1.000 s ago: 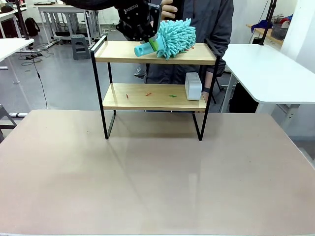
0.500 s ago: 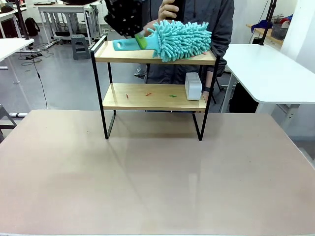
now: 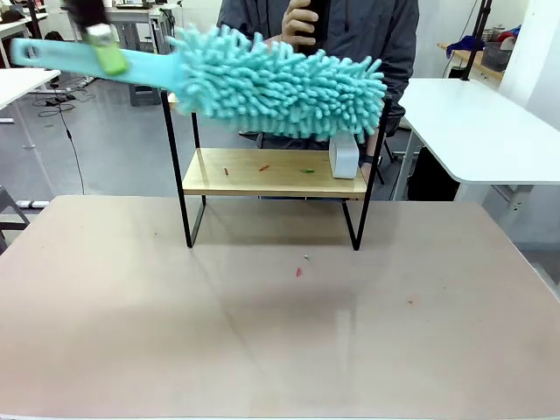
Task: Clean the shelf.
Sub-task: Clean the specific tier of the Shelf with the Duster once objects are removed.
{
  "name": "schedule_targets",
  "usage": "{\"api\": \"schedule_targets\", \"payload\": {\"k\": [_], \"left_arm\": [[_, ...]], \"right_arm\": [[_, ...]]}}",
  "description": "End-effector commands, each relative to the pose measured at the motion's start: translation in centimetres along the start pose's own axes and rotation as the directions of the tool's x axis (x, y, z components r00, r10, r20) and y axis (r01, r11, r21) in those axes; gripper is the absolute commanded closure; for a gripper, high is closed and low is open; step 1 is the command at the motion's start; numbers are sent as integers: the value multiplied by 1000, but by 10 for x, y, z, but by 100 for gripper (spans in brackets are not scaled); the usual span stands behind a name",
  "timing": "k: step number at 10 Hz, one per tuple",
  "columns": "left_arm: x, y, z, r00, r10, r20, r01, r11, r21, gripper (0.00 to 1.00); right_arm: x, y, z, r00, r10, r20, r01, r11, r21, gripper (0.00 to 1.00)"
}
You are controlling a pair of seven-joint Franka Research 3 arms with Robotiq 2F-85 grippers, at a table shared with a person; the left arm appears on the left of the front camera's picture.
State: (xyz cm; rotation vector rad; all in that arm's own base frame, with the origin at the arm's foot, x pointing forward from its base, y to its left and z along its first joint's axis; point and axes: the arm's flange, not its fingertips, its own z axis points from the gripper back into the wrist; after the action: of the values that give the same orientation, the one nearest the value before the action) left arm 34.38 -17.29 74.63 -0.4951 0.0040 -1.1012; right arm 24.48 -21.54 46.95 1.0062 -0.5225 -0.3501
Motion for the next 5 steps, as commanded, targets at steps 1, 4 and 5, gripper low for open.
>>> {"api": "schedule_targets", "payload": {"k": [1, 4, 5], "left_arm": [[-23, -4, 8, 992, -41, 118, 41, 999, 1, 88], [-62, 15, 43, 934, 131, 331, -151, 988, 36, 88], [-100, 32, 59, 813, 332, 479, -404, 913, 54, 88]], "right_arm": [[2, 1, -1, 1000, 23, 15, -23, 999, 22, 0], [2, 1, -1, 1000, 23, 15, -23, 999, 22, 0], [2, 1, -1, 1000, 23, 15, -23, 999, 22, 0]]}}
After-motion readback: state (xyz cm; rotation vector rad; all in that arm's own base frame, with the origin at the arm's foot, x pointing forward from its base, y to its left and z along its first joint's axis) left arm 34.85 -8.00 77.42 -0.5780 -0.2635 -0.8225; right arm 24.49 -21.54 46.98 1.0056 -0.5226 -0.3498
